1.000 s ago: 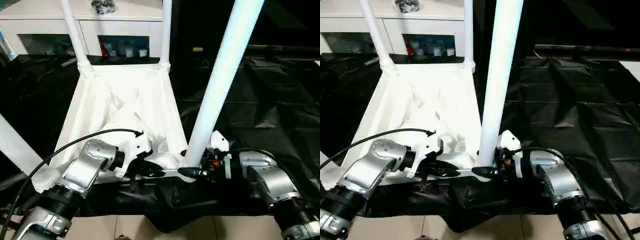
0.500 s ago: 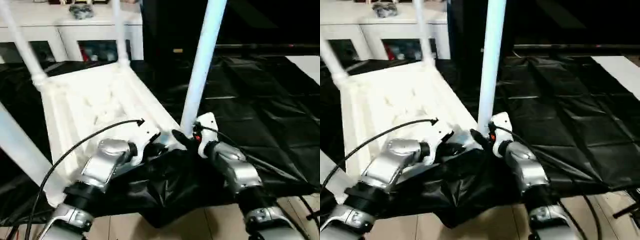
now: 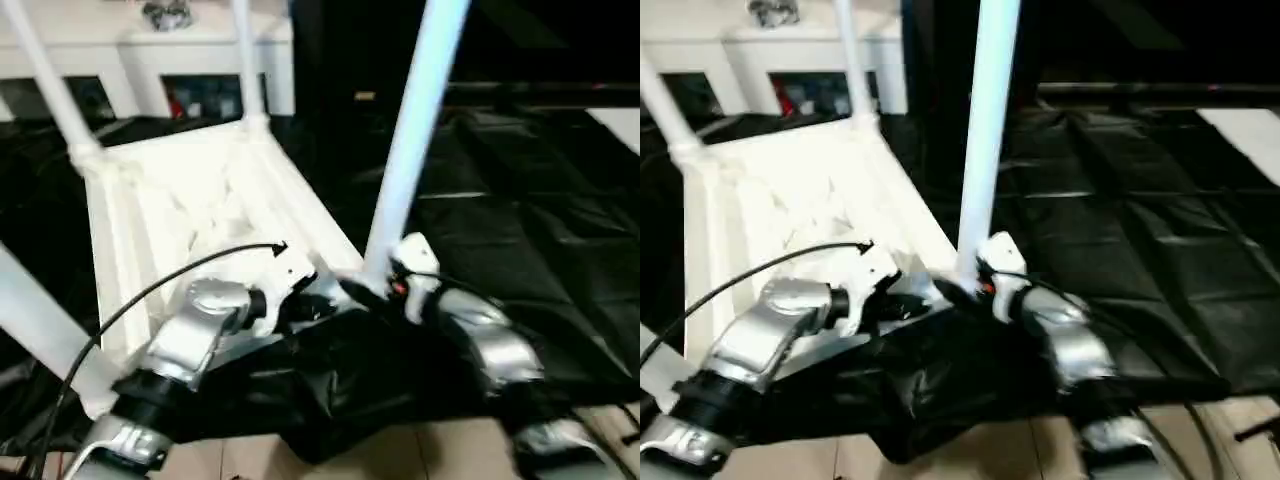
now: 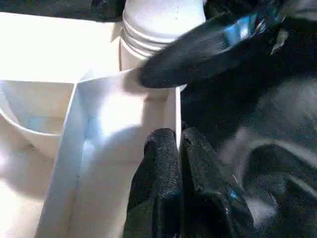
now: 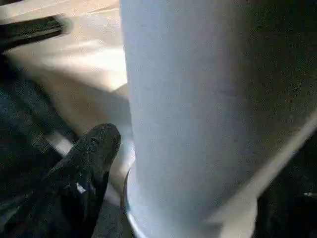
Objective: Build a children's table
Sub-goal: Rotate leg to tighten
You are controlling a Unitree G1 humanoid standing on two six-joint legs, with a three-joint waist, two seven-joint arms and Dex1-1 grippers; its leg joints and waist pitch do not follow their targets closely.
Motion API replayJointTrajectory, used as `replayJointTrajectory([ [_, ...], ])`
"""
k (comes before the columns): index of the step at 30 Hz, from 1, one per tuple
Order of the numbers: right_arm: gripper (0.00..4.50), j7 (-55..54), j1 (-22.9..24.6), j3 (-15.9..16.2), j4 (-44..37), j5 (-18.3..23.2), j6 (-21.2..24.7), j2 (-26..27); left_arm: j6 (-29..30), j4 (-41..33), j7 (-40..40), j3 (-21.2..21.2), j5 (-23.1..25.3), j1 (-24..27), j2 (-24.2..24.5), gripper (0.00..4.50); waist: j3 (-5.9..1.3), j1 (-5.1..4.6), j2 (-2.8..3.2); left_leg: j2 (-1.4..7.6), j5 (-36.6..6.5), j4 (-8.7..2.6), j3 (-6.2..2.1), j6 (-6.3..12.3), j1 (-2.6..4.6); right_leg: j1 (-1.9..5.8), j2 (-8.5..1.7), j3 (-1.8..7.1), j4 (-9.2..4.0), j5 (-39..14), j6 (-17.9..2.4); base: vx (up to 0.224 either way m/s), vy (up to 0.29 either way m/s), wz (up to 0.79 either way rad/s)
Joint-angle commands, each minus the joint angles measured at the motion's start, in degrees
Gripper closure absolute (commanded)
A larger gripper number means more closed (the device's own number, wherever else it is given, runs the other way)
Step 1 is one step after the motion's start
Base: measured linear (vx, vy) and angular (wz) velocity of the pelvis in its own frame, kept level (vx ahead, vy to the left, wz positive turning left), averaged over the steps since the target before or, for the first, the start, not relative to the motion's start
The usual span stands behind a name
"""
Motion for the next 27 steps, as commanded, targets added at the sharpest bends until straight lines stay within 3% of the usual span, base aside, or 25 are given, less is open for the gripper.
replayJointTrajectory([
  [1, 0.69, 9.03, 2.19, 6.02, -2.47, 1.77, 2.69, 0.08, -2.16, -1.26, -3.75, -2.48, -1.93, -0.79, -0.65, 4.50, -2.83, 0.14, -0.25, 2.40, -8.65, -2.96, -0.62, 6.76, 0.44, 2.63, -1.91, 1.17, -2.93, 1.58, -15.67, 0.000, 0.000, 0.00],
  [3, 0.69, 11.41, 2.77, 6.66, -3.61, 2.47, 3.63, -1.05, -2.34, -1.25, -4.73, -2.57, -2.03, -0.78, -0.09, 4.50, -2.64, 0.67, -0.13, 2.57, -9.98, -3.12, -0.62, 6.48, 0.73, 2.52, -1.96, 1.16, -3.23, -1.33, -15.62, 0.000, 0.000, 0.00],
  [5, 0.69, 16.27, 4.03, 7.69, -5.71, 3.71, 5.08, -3.38, -2.48, -1.65, -7.80, -2.90, -2.85, -0.54, 1.38, 4.50, -2.41, 1.16, 0.05, 2.86, -12.87, -3.51, -0.65, 4.89, 0.90, 2.47, -1.89, 1.10, -3.49, -6.50, -14.82, 0.000, 0.000, 0.00],
  [11, 1.05, 20.26, 5.01, 7.59, -6.71, 4.62, 7.32, -4.74, -2.43, -2.14, -10.16, -3.55, -3.53, -0.32, 2.69, 4.50, -2.19, 1.39, -0.03, 2.89, -17.92, -4.04, -0.78, 1.51, 1.24, 1.95, -2.17, 1.43, -4.27, -14.63, -12.55, 0.000, 0.000, 0.00],
  [20, 1.73, 20.58, 5.14, 7.89, -6.94, 4.48, 7.74, -4.52, -3.14, -1.20, -10.50, -3.58, -3.16, -0.55, 2.67, 4.50, -2.60, 1.68, -0.14, 2.68, -12.86, -3.60, -0.74, 2.48, 0.82, 2.36, -2.15, 1.32, -3.59, -8.12, -13.27, 0.000, 0.000, 0.00],
  [27, 1.82, 17.00, 5.37, 6.77, -5.43, 4.19, 6.78, -2.13, -2.81, -0.33, -6.47, -2.19, -2.58, -0.46, 1.09, 4.50, -2.45, 1.71, -0.02, 2.73, -14.79, -3.77, -0.77, 1.89, 0.97, 2.23, -2.17, 1.34, -3.87, -10.72, -13.06, 0.000, 0.000, 0.00],
])
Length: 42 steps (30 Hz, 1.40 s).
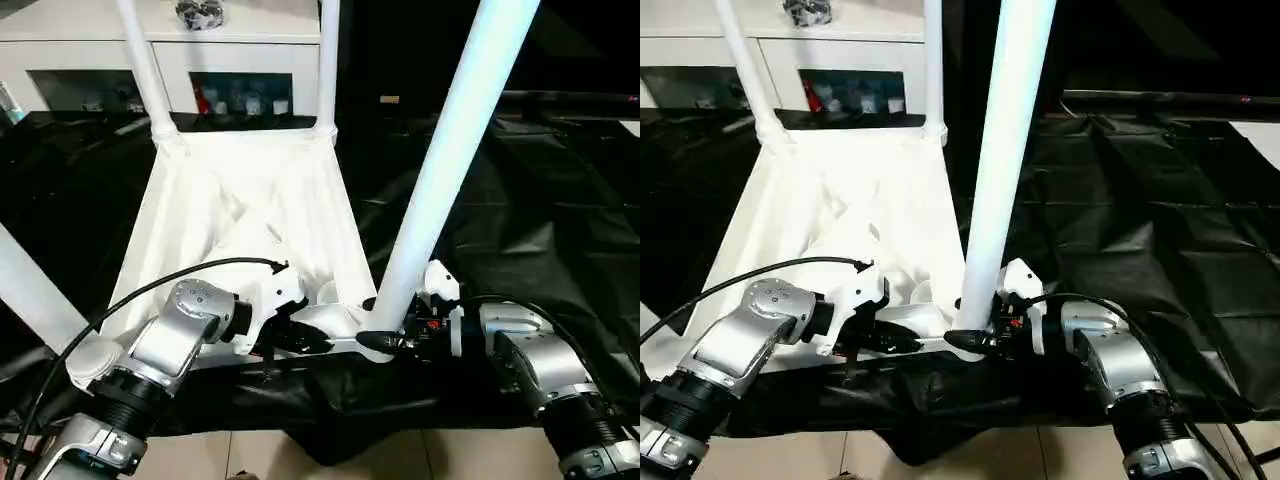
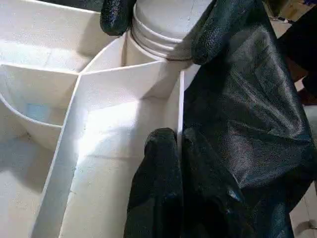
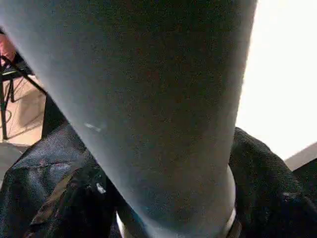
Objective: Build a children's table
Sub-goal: Rotate leg to tighten
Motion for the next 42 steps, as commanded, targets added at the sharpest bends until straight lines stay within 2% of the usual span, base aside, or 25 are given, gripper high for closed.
replayJointTrajectory([
  [1, 1.82, -2.04, 1.33, 3.98, 2.03, -0.91, 0.43, 4.84, 0.04, 0.37, 5.48, 0.85, -1.09, -1.29, -4.03, 4.50, -2.40, -0.46, 0.03, 2.67, -15.09, -4.02, -0.96, 1.74, 0.77, 1.87, -2.16, 1.27, -4.02, -11.43, -12.81, 0.000, 0.000, 0.00],
  [2, 1.83, -3.67, 1.13, 3.52, 2.69, -1.13, 0.46, 5.53, 0.30, 0.75, 6.49, 1.23, -1.06, -1.51, -4.63, 4.50, -2.26, -0.66, 0.00, 2.59, -16.37, -4.17, -1.02, 1.16, 0.78, 1.78, -2.24, 1.24, -4.30, -13.63, -12.53, 0.000, 0.000, 0.00],
  [3, 1.83, -12.43, -0.45, 1.39, 6.84, -2.85, 0.19, 8.34, 0.77, 1.94, 10.06, 2.01, -0.38, -2.31, -6.48, 4.50, -2.21, -0.77, -0.08, 2.54, -16.77, -4.21, -1.08, 0.67, 0.76, 1.74, -2.30, 1.23, -4.40, -15.15, -12.10, 0.000, 0.000, 0.00],
  [4, 1.83, -13.20, -0.59, 1.21, 7.20, -3.00, 0.17, 8.58, 0.80, 2.04, 10.36, 2.07, -0.32, -2.38, -6.64, 4.50, -2.06, -1.05, -0.08, 2.44, -18.60, -4.36, -1.19, -0.33, 0.95, 1.47, -2.40, 1.23, -4.82, -19.36, -11.06, 0.000, 0.000, 0.00],
  [5, 1.83, -22.00, -2.45, -0.98, 11.63, -4.49, -0.33, 11.08, 1.66, 3.14, 13.60, 2.44, 0.43, -3.31, -8.46, 4.50, -2.10, -1.25, -0.06, 2.42, -19.18, -4.44, -1.40, -0.92, 0.91, 1.54, -2.52, 1.16, -4.85, -21.29, -10.35, -0.057, 0.002, -0.07],
  [7, 1.83, -28.94, -3.95, -2.75, 14.82, -5.09, 0.02, 13.15, 2.57, 4.17, 16.56, 2.67, 1.03, -4.24, -10.34, 4.50, -2.07, -2.66, 0.04, 2.22, -21.07, -4.70, -1.86, -2.35, 0.61, 1.51, -2.50, 0.94, -5.18, -25.91, -8.24, -0.058, 0.006, -0.08],
  [11, 1.83, -41.88, -6.53, -5.29, 19.64, -6.19, -0.16, 18.59, 4.17, 6.10, 21.50, 3.03, 1.33, -5.90, -15.10, 4.50, -1.94, -3.59, 0.03, 2.02, -23.63, -4.61, -1.90, -1.71, 0.65, 0.96, -2.30, 0.90, -5.89, -28.16, -7.15, 0.000, 0.000, 0.00],
  [13, 1.83, -43.33, -7.37, -4.85, 20.72, -7.09, -0.78, 20.12, 3.77, 6.42, 21.75, 2.39, 1.81, -6.15, -16.00, 4.50, -2.05, -3.59, 0.04, 1.91, -24.13, -4.54, -2.06, -1.68, 0.83, 0.84, -2.41, 0.80, -6.17, -30.55, -6.15, 0.000, 0.000, 0.00],
  [15, 1.83, -43.41, -7.98, -4.59, 21.70, -7.59, -1.93, 20.87, 3.23, 6.55, 21.50, 1.95, 2.12, -6.24, -16.28, 4.50, -2.08, -3.76, 0.25, 2.09, -24.72, -4.73, -2.17, -1.42, 0.64, 0.75, -2.36, 0.78, -6.19, -29.30, -6.12, 0.000, 0.000, 0.00],
  [17, 1.83, -41.63, -8.22, -5.61, 21.43, -6.12, -1.90, 21.01, 2.92, 6.13, 20.78, 1.68, 2.13, -6.08, -15.81, 4.50, -2.15, -3.77, 0.37, 2.12, -24.81, -4.80, -2.11, -1.15, 0.69, 0.82, -2.18, 0.80, -6.03, -26.40, -6.94, 0.000, 0.000, 0.00],
  [18, 1.48, -39.88, -8.15, -6.15, 20.67, -4.90, -1.43, 20.82, 2.64, 5.78, 20.24, 1.51, 2.09, -5.92, -15.30, 4.50, -2.18, -3.79, 0.38, 2.18, -24.57, -4.87, -2.06, -0.90, 0.63, 0.94, -2.06, 0.80, -5.86, -24.23, -7.64, 0.000, 0.000, 0.00],
  [20, 1.11, -35.92, -7.76, -5.56, 18.52, -3.83, -0.92, 19.47, 1.99, 5.12, 18.77, 1.25, 1.88, -5.49, -13.92, 4.50, -2.36, -3.70, 0.46, 2.31, -23.46, -4.88, -1.94, -0.32, 0.58, 1.20, -1.96, 0.86, -5.49, -19.80, -9.03, 0.000, 0.000, 0.00],
  [22, 1.08, -33.12, -7.38, -4.39, 17.03, -4.06, -1.26, 18.13, 1.11, 4.69, 17.38, 1.04, 1.83, -5.17, -12.89, 4.50, -2.49, -3.57, 0.43, 2.35, -21.55, -4.74, -1.71, 0.29, 0.47, 1.45, -1.95, 0.89, -5.23, -16.05, -10.14, 0.000, 0.000, 0.00],
  [23, 0.88, -32.38, -7.27, -4.05, 16.66, -4.15, -1.45, 17.78, 0.67, 4.62, 16.96, 0.93, 1.83, -5.10, -12.60, 4.50, -2.54, -3.54, 0.42, 2.34, -20.89, -4.65, -1.60, 0.57, 0.51, 1.45, -1.99, 0.94, -5.14, -15.02, -10.56, 0.000, 0.000, 0.00],
  [25, 0.88, -27.81, -6.40, -2.95, 14.52, -3.73, -2.13, 15.93, 0.36, 3.99, 14.91, 0.74, 1.59, -4.61, -11.21, 4.50, -2.61, -3.29, 0.38, 2.35, -19.24, -4.46, -1.40, 1.37, 0.58, 1.55, -2.08, 0.96, -5.08, -13.94, -11.37, 0.000, 0.000, 0.00],
  [26, 0.88, -24.64, -5.77, -2.34, 13.04, -3.21, -2.05, 14.76, -0.02, 3.56, 13.41, 0.59, 1.35, -4.29, -10.37, 4.50, -2.79, -2.93, 0.42, 2.41, -17.08, -4.30, -1.38, 2.17, 0.31, 1.95, -2.11, 0.96, -4.73, -11.63, -11.81, 0.055, -0.014, 0.01],
  [27, 0.88, -21.33, -5.01, -1.58, 11.34, -2.77, -2.29, 13.34, -0.06, 3.02, 11.89, 0.44, 1.04, -3.94, -9.45, 4.50, -2.88, -2.89, 0.50, 2.40, -15.90, -4.15, -1.22, 2.47, 0.38, 1.86, -2.04, 1.00, -4.53, -9.68, -12.28, 0.055, -0.014, 0.01],
  [29, 0.88, -14.76, -3.56, -0.26, 8.13, -1.91, -1.75, 10.49, -1.14, 2.44, 9.20, 0.05, 0.67, -3.55, -7.76, 4.50, -3.08, -2.49, 0.55, 2.42, -11.78, -3.73, -1.12, 4.21, 0.38, 2.31, -1.86, 0.81, -3.78, -2.50, -14.29, 0.053, -0.015, 0.01],
  [30, 0.88, -12.18, -2.94, 0.42, 6.94, -1.95, -1.79, 9.14, -1.42, 2.18, 7.84, -0.16, 0.40, -3.37, -7.01, 4.50, -3.05, -2.36, 0.59, 2.47, -10.20, -3.48, -0.91, 5.20, 0.56, 2.19, -1.81, 0.80, -3.52, 0.66, -15.45, 0.052, -0.013, 0.02],
  [33, 0.88, -5.96, -1.60, 1.97, 4.28, -1.23, -0.35, 5.98, -2.04, 1.57, 4.51, -0.77, -0.03, -2.98, -5.22, 4.50, -2.99, -1.76, 0.56, 2.55, -8.99, -3.36, -0.78, 5.99, 0.59, 2.47, -1.92, 0.64, -3.31, 1.43, -16.28, 0.000, 0.000, 0.00],
  [35, 0.88, -0.89, -0.86, 3.08, 2.52, -0.39, 1.04, 3.34, -2.39, 1.57, 1.83, -1.15, -0.47, -2.91, -3.70, 4.50, -2.82, -1.10, 0.59, 2.80, -10.10, -3.47, -0.60, 5.68, 0.76, 2.43, -1.87, 0.53, -3.45, -1.01, -16.21, 0.000, 0.000, 0.00],
  [37, 0.88, 0.40, -0.77, 3.38, 2.11, -0.27, 1.38, 2.67, -2.49, 1.83, 1.14, -1.19, -0.65, -3.03, -3.26, 4.50, -2.68, -0.85, 0.83, 3.06, -12.17, -3.72, -0.50, 4.72, 0.94, 2.16, -1.94, 0.46, -3.60, -4.02, -16.15, 0.000, 0.000, 0.00],
  [38, 0.88, 1.40, -0.68, 3.67, 1.75, -0.10, 1.71, 2.20, -2.64, 1.98, 0.56, -1.23, -0.72, -3.12, -2.94, 4.50, -2.56, -0.68, 0.83, 3.18, -14.49, -3.91, -0.46, 3.11, 1.10, 2.02, -2.09, 0.45, -3.92, -7.44, -15.59, 0.000, 0.000, 0.00],
  [39, 0.88, 1.87, -0.68, 3.85, 1.59, -0.06, 1.98, 1.94, -2.70, 2.09, 0.17, -1.26, -0.80, -3.20, -2.76, 4.50, -2.51, -0.64, 0.80, 3.19, -15.23, -3.97, -0.42, 2.62, 1.19, 1.95, -2.10, 0.48, -4.04, -8.52, -15.34, 0.000, 0.000, 0.00],
  [42, 1.20, 2.91, -0.48, 4.11, 0.67, 0.46, 2.90, 1.41, -2.88, 2.36, -0.97, -1.47, -0.86, -3.38, -2.08, 4.50, -2.53, -0.29, 0.82, 3.20, -16.30, -4.12, -0.51, 0.98, 1.30, 1.91, -2.26, 0.56, -4.25, -11.18, -13.90, 0.000, 0.000, 0.00],
])
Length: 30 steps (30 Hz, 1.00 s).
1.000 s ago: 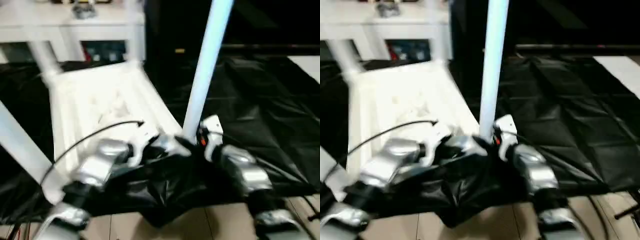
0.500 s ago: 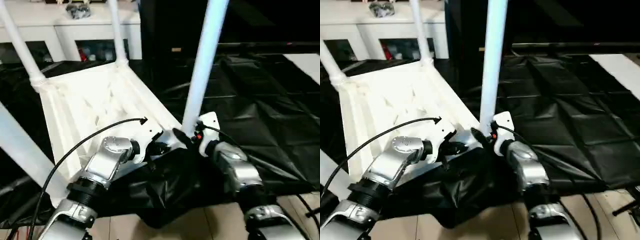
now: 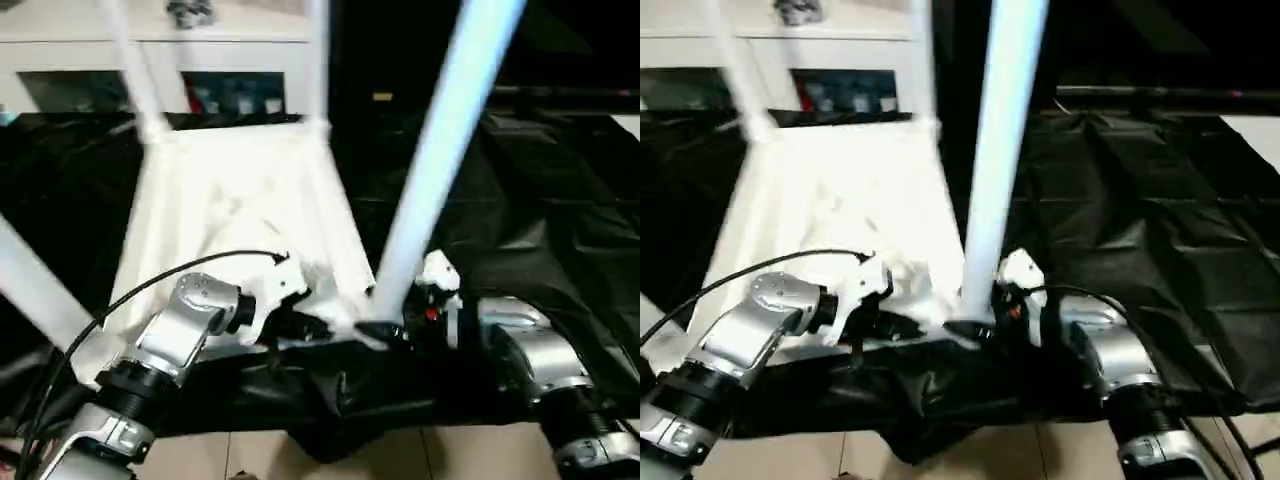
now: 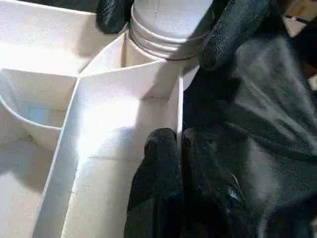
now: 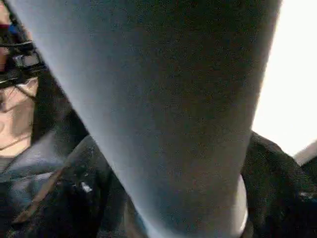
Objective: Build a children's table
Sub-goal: Rotate leg to tighten
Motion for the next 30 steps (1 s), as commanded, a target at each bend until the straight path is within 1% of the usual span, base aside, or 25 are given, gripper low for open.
replayJointTrajectory([
  [1, 1.24, 3.44, 1.38, 4.67, -0.94, 0.33, 1.41, 1.04, -0.90, -1.12, -0.65, -1.30, -1.76, -1.03, -1.20, 4.50, -2.57, -0.22, 0.34, 2.48, -16.12, -4.12, -0.77, 0.94, 1.38, 1.83, -2.26, 1.45, -3.39, -11.66, -13.56, 0.000, 0.000, 0.00],
  [3, 1.51, 3.78, 1.53, 4.63, -1.54, 0.53, 1.99, 0.94, -1.21, -0.70, -1.22, -1.26, -1.58, -1.28, -0.84, 4.50, -2.68, -0.13, 0.39, 2.44, -14.86, -4.06, -0.78, 0.82, 1.22, 1.95, -2.26, 1.35, -3.17, -9.92, -13.53, 0.000, 0.000, 0.00],
  [5, 1.61, 3.88, 1.83, 4.89, -2.25, 0.34, 2.49, 0.97, -1.52, -0.19, -1.33, -1.05, -1.41, -1.58, -0.81, 4.50, -2.78, -0.18, 0.39, 2.38, -13.80, -3.98, -0.80, 0.82, 1.09, 2.10, -2.25, 1.24, -2.99, -8.32, -13.74, 0.000, 0.000, 0.00],
  [6, 1.67, 3.88, 1.92, 4.97, -2.47, 0.35, 2.62, 0.98, -1.58, -0.13, -1.33, -1.04, -1.40, -1.61, -0.80, 4.50, -2.86, -0.15, 0.34, 2.35, -12.99, -3.90, -0.82, 0.98, 1.04, 2.22, -2.23, 1.19, -2.84, -7.18, -13.87, 0.000, 0.000, 0.00],
  [7, 1.77, 3.76, 2.04, 5.05, -2.79, 0.40, 2.80, 1.02, -1.64, 0.03, -0.92, -0.93, -1.34, -1.69, -0.92, 4.50, -2.91, -0.11, 0.48, 2.36, -12.59, -3.83, -0.80, 1.07, 1.11, 2.19, -2.23, 1.18, -2.76, -6.48, -14.03, 0.000, 0.000, 0.00],
  [8, 1.83, 3.08, 2.21, 4.61, -2.83, 0.48, 2.70, 1.43, -1.90, 0.46, 0.22, -0.65, -1.06, -1.77, -1.30, 4.50, -2.94, -0.10, 0.34, 2.31, -11.67, -3.70, -0.76, 1.53, 1.03, 2.27, -2.18, 1.11, -2.62, -4.76, -14.43, 0.000, 0.000, 0.00],
  [11, 1.86, 0.70, 2.39, 3.42, -2.47, 0.63, 2.35, 2.66, -2.05, 1.56, 3.09, 0.31, -0.68, -2.10, -2.50, 4.50, -2.88, -0.10, 0.32, 2.33, -11.94, -3.70, -0.68, 1.78, 1.05, 2.20, -2.22, 1.11, -2.70, -5.18, -14.62, 0.000, 0.000, 0.00],
  [12, 1.88, -1.69, 2.31, 2.52, -1.66, 0.49, 1.92, 3.78, -1.88, 2.12, 4.94, 0.93, -0.61, -2.34, -3.39, 4.50, -2.64, -0.20, 0.42, 2.35, -14.26, -3.95, -0.70, 1.07, 1.15, 2.04, -2.36, 1.17, -3.18, -8.99, -14.14, 0.000, 0.000, 0.00],
  [13, 1.88, -1.69, 2.31, 2.52, -1.66, 0.49, 1.92, 3.78, -1.88, 2.12, 4.94, 0.93, -0.61, -2.34, -3.39, 4.50, -2.64, -0.20, 0.42, 2.35, -14.26, -3.95, -0.70, 1.07, 1.15, 2.04, -2.36, 1.17, -3.18, -8.99, -14.14, 0.000, 0.000, 0.00],
  [14, 1.88, -10.06, 1.27, 0.05, 2.61, -0.95, 0.68, 7.17, -0.54, 3.34, 10.22, 2.47, -0.33, -3.06, -6.08, 4.50, -2.41, -0.60, 0.36, 2.28, -17.43, -4.22, -0.85, -0.34, 1.27, 1.75, -2.65, 1.29, -3.74, -14.69, -12.99, 0.000, 0.000, 0.00],
  [15, 1.88, -12.31, 0.91, -0.56, 3.74, -1.30, 0.48, 8.03, -0.16, 3.40, 11.08, 2.66, -0.33, -3.13, -6.68, 4.50, -2.29, -0.72, 0.35, 2.19, -18.54, -4.34, -1.01, -0.89, 1.35, 1.72, -2.71, 1.21, -3.97, -17.06, -12.39, 0.000, 0.000, 0.00],
  [16, 1.88, -14.49, 0.57, -1.14, 4.84, -1.64, 0.27, 8.86, 0.21, 3.45, 11.92, 2.85, -0.33, -3.20, -7.26, 4.50, -2.25, -1.05, 0.37, 2.14, -20.00, -4.48, -1.25, -1.73, 1.40, 1.61, -2.82, 1.15, -4.35, -21.07, -11.05, -0.052, -0.003, -0.03],
  [17, 1.88, -18.66, -0.14, -2.26, 6.75, -2.16, 0.07, 10.34, 0.84, 3.57, 13.41, 3.08, -0.23, -3.32, -8.28, 4.50, -2.27, -1.23, 0.23, 2.11, -20.27, -4.55, -1.43, -2.07, 1.31, 1.70, -2.87, 1.08, -4.44, -22.39, -10.30, 0.000, 0.000, 0.00],
  [18, 1.88, -22.29, -0.70, -3.36, 7.93, -2.30, 0.28, 11.63, 1.26, 3.62, 14.44, 3.08, -0.08, -3.39, -9.08, 4.50, -2.24, -1.77, 0.30, 2.01, -20.84, -4.71, -1.67, -2.31, 1.06, 1.80, -2.81, 0.96, -4.57, -24.01, -9.23, 0.000, 0.000, 0.00],
  [19, 1.89, -26.42, -1.40, -4.74, 9.21, -2.10, 0.24, 13.54, 1.61, 4.04, 16.87, 3.27, 0.46, -3.56, -10.36, 4.50, -2.25, -1.98, 0.36, 2.00, -21.08, -4.73, -1.68, -2.29, 0.98, 1.78, -2.79, 0.96, -4.63, -24.33, -8.89, 0.000, 0.000, 0.00],
  [20, 1.89, -28.83, -1.78, -5.58, 9.90, -1.88, 0.21, 14.72, 1.77, 4.36, 18.51, 3.38, 0.86, -3.67, -11.19, 4.50, -2.23, -2.66, 0.31, 1.85, -21.88, -4.71, -1.82, -2.30, 0.91, 1.60, -2.71, 0.83, -4.90, -25.81, -8.09, 0.000, 0.000, 0.00],
  [21, 1.89, -32.09, -2.37, -5.92, 11.06, -2.41, 0.40, 16.07, 2.24, 4.65, 20.35, 3.51, 1.17, -3.80, -12.39, 4.50, -2.27, -2.77, 0.26, 1.88, -21.92, -4.74, -1.87, -2.21, 0.96, 1.56, -2.73, 0.80, -4.99, -26.04, -7.91, 0.000, 0.000, 0.00],
  [22, 1.89, -34.44, -2.79, -5.78, 12.04, -3.22, 0.12, 16.98, 2.62, 4.82, 21.75, 3.63, 1.39, -3.88, -13.32, 4.50, -2.27, -3.06, 0.40, 1.88, -21.81, -4.62, -1.76, -2.05, 1.01, 1.26, -2.63, 0.88, -5.05, -25.57, -7.98, 0.000, 0.000, 0.00],
  [23, 1.89, -34.44, -2.79, -5.78, 12.04, -3.22, 0.12, 16.98, 2.62, 4.82, 21.75, 3.63, 1.39, -3.88, -13.32, 4.50, -2.24, -3.25, 0.34, 1.76, -22.02, -4.61, -1.79, -1.82, 0.92, 1.35, -2.56, 0.78, -5.15, -25.95, -7.86, 0.000, 0.000, 0.00],
  [24, 1.89, -37.60, -3.42, -5.19, 13.84, -5.29, -0.82, 18.32, 3.23, 4.87, 23.48, 3.66, 1.71, -3.88, -14.75, 4.50, -2.28, -3.31, 0.45, 1.77, -21.80, -4.57, -1.73, -1.51, 0.84, 1.29, -2.60, 0.85, -5.17, -25.84, -7.75, 0.000, 0.000, 0.00],
  [25, 1.89, -38.03, -3.52, -5.04, 14.14, -5.64, -0.95, 18.52, 3.34, 4.81, 23.67, 3.62, 1.76, -3.85, -14.97, 4.50, -2.25, -3.42, 0.44, 1.79, -21.72, -4.60, -1.76, -1.50, 0.75, 1.27, -2.61, 0.83, -5.18, -25.80, -7.77, 0.000, 0.000, 0.00],
  [26, 1.33, -38.54, -3.70, -5.07, 14.97, -5.98, -1.40, 19.21, 3.64, 4.41, 24.10, 3.46, 1.90, -3.65, -15.53, 4.50, -2.29, -3.50, 0.40, 1.74, -21.53, -4.63, -1.81, -1.30, 0.61, 1.43, -2.56, 0.73, -5.14, -25.73, -7.72, 0.000, 0.000, 0.00],
  [27, 1.19, -38.54, -3.70, -5.07, 14.97, -5.98, -1.40, 19.21, 3.64, 4.41, 24.10, 3.46, 1.90, -3.65, -15.53, 4.50, -2.30, -3.45, 0.41, 1.72, -21.57, -4.58, -1.75, -1.14, 0.69, 1.32, -2.53, 0.77, -5.22, -25.61, -7.69, 0.000, 0.000, 0.00],
  [28, 1.19, -37.75, -3.76, -6.04, 15.24, -4.82, -1.12, 19.79, 3.86, 3.14, 22.96, 2.81, 1.52, -2.98, -15.46, 4.50, -2.33, -3.41, 0.21, 1.76, -21.53, -4.48, -1.62, -0.83, 0.84, 1.18, -2.45, 0.86, -5.24, -24.87, -7.93, 0.000, 0.000, 0.00],
  [30, 0.99, -37.56, -3.78, -6.35, 15.23, -4.46, -1.11, 19.88, 3.90, 2.80, 22.73, 2.64, 1.40, -2.79, -15.32, 4.50, -2.42, -3.33, 0.47, 1.90, -20.35, -4.59, -1.60, -0.37, 0.66, 1.38, -2.36, 0.93, -4.85, -21.57, -8.87, 0.000, 0.000, 0.00],
])
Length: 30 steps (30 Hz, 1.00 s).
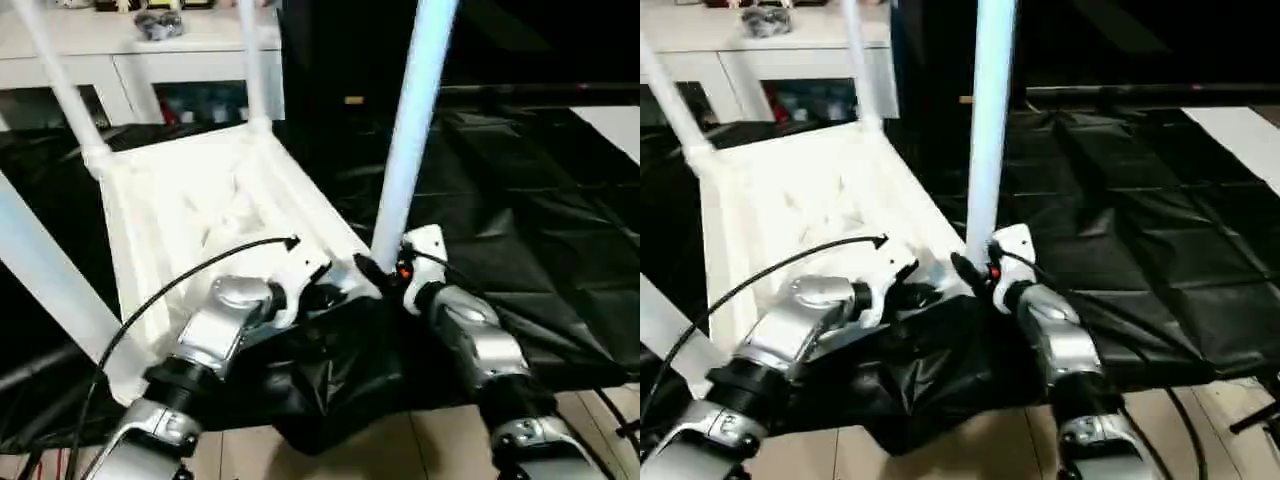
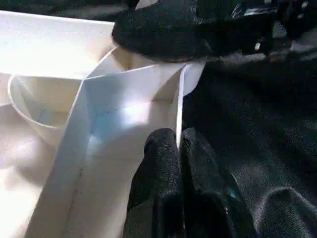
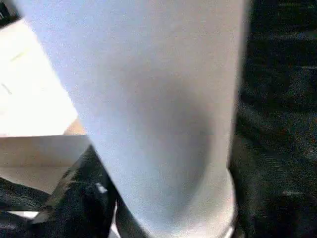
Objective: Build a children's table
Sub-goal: Rotate leg to tighten
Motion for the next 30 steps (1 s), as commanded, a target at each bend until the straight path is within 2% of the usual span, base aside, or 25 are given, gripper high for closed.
replayJointTrajectory([
  [1, 0.84, 2.48, 1.32, 3.92, 3.84, -0.06, 2.92, 3.73, -0.79, -2.23, -0.74, -1.98, -2.37, -0.49, -3.39, 4.50, -2.31, 0.12, 0.02, 1.84, -20.39, -4.54, -1.22, -0.17, 0.52, 1.36, -2.29, 1.40, -4.76, -21.11, -9.01, 0.000, 0.000, 0.00],
  [3, 0.84, 4.96, 1.68, 4.41, 2.51, 0.09, 1.82, 2.20, -2.06, -3.11, -3.10, -2.68, -2.63, 0.19, -2.02, 4.50, -2.31, 0.10, 0.00, 1.87, -20.40, -4.52, -1.12, -0.13, 0.61, 1.35, -2.22, 1.43, -4.63, -19.79, -9.60, 0.000, 0.000, 0.00],
  [4, 0.84, 6.77, 1.98, 4.85, 1.54, 0.04, 1.01, 1.07, -3.03, -3.64, -4.76, -3.14, -2.79, 0.64, -1.10, 4.50, -2.44, 0.21, -0.02, 1.92, -20.22, -4.47, -1.17, 0.18, 0.52, 1.59, -2.30, 1.41, -4.51, -18.99, -9.74, 0.000, 0.000, 0.00],
  [7, 0.84, 17.81, 3.86, 7.59, -3.59, 1.39, -0.48, -3.48, -4.49, -5.14, -9.80, -4.22, -3.52, 1.42, 1.79, 4.50, -2.58, 0.44, -0.20, 1.97, -17.63, -4.22, -0.94, 1.59, 0.33, 1.87, -2.25, 1.49, -4.10, -14.77, -10.68, 0.000, 0.000, 0.00],
  [8, 0.84, 21.40, 4.57, 8.27, -5.36, 2.20, -0.28, -4.80, -4.58, -5.62, -11.28, -4.48, -3.78, 1.59, 2.63, 4.50, -2.76, 0.57, -0.23, 1.92, -15.78, -4.03, -0.89, 2.37, 0.21, 2.18, -2.25, 1.48, -3.76, -12.40, -11.28, 0.000, 0.000, 0.00],
  [11, 0.84, 24.30, 5.22, 8.90, -7.01, 2.88, 0.11, -6.00, -4.82, -6.00, -12.61, -4.70, -3.99, 1.74, 3.39, 4.50, -2.92, 0.82, -0.22, 2.00, -11.94, -3.66, -0.75, 3.88, 0.22, 2.36, -2.19, 1.44, -3.02, -6.26, -13.51, 0.000, 0.000, 0.00],
  [12, 0.84, 30.25, 6.44, 10.56, -10.08, 3.95, 1.62, -8.77, -5.63, -6.49, -15.53, -5.16, -4.34, 2.04, 5.13, 4.50, -2.96, 0.85, -0.39, 1.96, -10.39, -3.51, -0.61, 4.56, 0.20, 2.38, -2.15, 1.43, -2.80, -4.09, -14.43, 0.000, 0.000, 0.00],
  [13, 0.84, 31.73, 6.75, 11.03, -10.81, 4.16, 1.95, -9.51, -5.84, -6.60, -16.28, -5.28, -4.42, 2.12, 5.60, 4.50, -3.10, 1.30, -0.36, 1.96, -9.28, -3.32, -0.65, 5.40, 0.35, 2.70, -2.13, 1.33, -2.53, -2.74, -14.84, 0.000, 0.000, 0.00],
  [15, 0.84, 35.35, 7.63, 12.26, -12.34, 4.40, 2.70, -11.34, -6.48, -6.95, -18.23, -5.72, -4.45, 2.59, 7.05, 4.50, -2.90, 1.78, -0.39, 2.15, -8.59, -3.23, -0.40, 6.30, 0.40, 2.43, -2.12, 1.36, -2.49, -2.51, -15.25, 0.000, 0.000, 0.00],
  [16, 0.84, 37.49, 8.00, 13.04, -13.00, 4.52, 3.38, -12.56, -6.40, -6.88, -19.60, -5.99, -4.56, 2.58, 7.90, 4.50, -2.90, 1.78, -0.39, 2.15, -8.59, -3.23, -0.40, 6.30, 0.40, 2.43, -2.12, 1.36, -2.49, -2.51, -15.25, 0.000, 0.000, 0.00],
  [17, 0.84, 39.69, 8.34, 13.75, -13.76, 4.77, 4.34, -13.68, -6.34, -6.80, -20.96, -6.31, -4.63, 2.48, 8.66, 4.50, -2.70, 2.16, -0.74, 2.26, -9.29, -3.38, -0.28, 6.13, 0.50, 2.35, -2.12, 1.33, -2.55, -5.43, -15.00, 0.000, 0.000, 0.00],
  [18, 0.84, 39.69, 8.34, 13.75, -13.76, 4.77, 4.34, -13.68, -6.34, -6.80, -20.96, -6.31, -4.63, 2.48, 8.66, 4.50, -2.66, 2.27, -0.66, 2.35, -9.88, -3.42, -0.27, 5.83, 0.55, 2.28, -2.17, 1.33, -2.66, -6.68, -14.77, 0.000, 0.000, 0.00],
  [19, 0.84, 41.91, 8.70, 14.67, -14.63, 4.93, 5.36, -14.89, -6.58, -6.67, -22.15, -6.69, -4.50, 2.26, 9.38, 4.50, -2.48, 2.46, -0.94, 2.45, -11.17, -3.56, -0.28, 5.08, 0.67, 2.13, -2.24, 1.42, -2.90, -9.36, -14.20, 0.000, 0.000, 0.00],
  [21, 1.15, 43.69, 8.92, 15.68, -15.28, 4.62, 5.77, -16.02, -6.73, -6.45, -23.03, -6.86, -4.42, 1.91, 9.91, 4.50, -2.40, 2.65, -0.78, 2.52, -12.99, -3.80, -0.33, 3.68, 0.85, 2.00, -2.33, 1.49, -3.22, -12.36, -13.24, 0.000, 0.000, 0.00],
  [22, 1.15, 45.31, 9.00, 16.36, -15.77, 4.61, 6.56, -16.72, -6.67, -6.26, -23.94, -7.01, -4.41, 1.45, 10.32, 4.50, -2.33, 2.64, -0.86, 2.53, -14.24, -3.98, -0.40, 2.76, 0.87, 1.95, -2.34, 1.56, -3.34, -13.84, -12.65, 0.000, 0.000, 0.00],
  [23, 1.15, 45.64, 9.02, 16.44, -15.87, 4.62, 6.72, -16.84, -6.66, -6.25, -24.19, -7.07, -4.42, 1.35, 10.43, 4.50, -2.40, 2.84, -1.51, 2.53, -14.70, -3.97, -0.42, 2.39, 0.99, 1.93, -2.43, 1.63, -3.31, -14.86, -12.13, 0.000, 0.000, 0.00],
  [24, 1.15, 45.82, 9.02, 16.45, -15.94, 4.65, 6.82, -16.88, -6.64, -6.25, -24.35, -7.11, -4.44, 1.30, 10.49, 4.50, -2.37, 2.91, -1.36, 2.55, -15.05, -3.98, -0.35, 2.22, 1.13, 1.71, -2.44, 1.73, -3.44, -15.24, -11.98, 0.000, 0.000, 0.00],
  [25, 1.45, 46.07, 9.02, 16.46, -16.02, 4.69, 6.97, -16.94, -6.60, -6.26, -24.58, -7.17, -4.47, 1.22, 10.58, 4.50, -2.42, 2.94, -1.35, 2.52, -15.00, -3.99, -0.42, 1.87, 1.05, 1.79, -2.48, 1.74, -3.45, -15.11, -11.81, 0.000, 0.000, 0.00],
  [26, 1.54, 46.36, 9.02, 16.47, -16.21, 4.88, 7.28, -17.06, -6.59, -6.28, -24.86, -7.24, -4.58, 1.19, 10.68, 4.50, -2.41, 2.96, -1.41, 2.49, -14.79, -4.02, -0.43, 1.78, 0.98, 1.83, -2.46, 1.74, -3.44, -14.77, -11.75, 0.000, 0.000, 0.00],
  [27, 1.55, 46.93, 9.05, 16.50, -16.47, 5.23, 7.73, -17.27, -6.59, -6.46, -25.30, -7.33, -4.81, 1.27, 10.91, 4.50, -2.48, 3.07, -0.96, 2.45, -14.37, -4.06, -0.54, 1.50, 0.96, 1.90, -2.50, 1.72, -3.34, -13.85, -11.77, 0.000, 0.000, 0.00],
  [30, 1.68, 46.48, 9.29, 16.52, -16.36, 5.09, 7.48, -17.14, -6.39, -6.79, -25.50, -7.08, -5.22, 1.71, 11.19, 4.50, -2.71, 3.07, -1.19, 2.37, -12.72, -3.82, -0.45, 1.80, 0.89, 2.07, -2.29, 1.62, -2.92, -9.87, -12.60, 0.000, 0.000, 0.00],
])
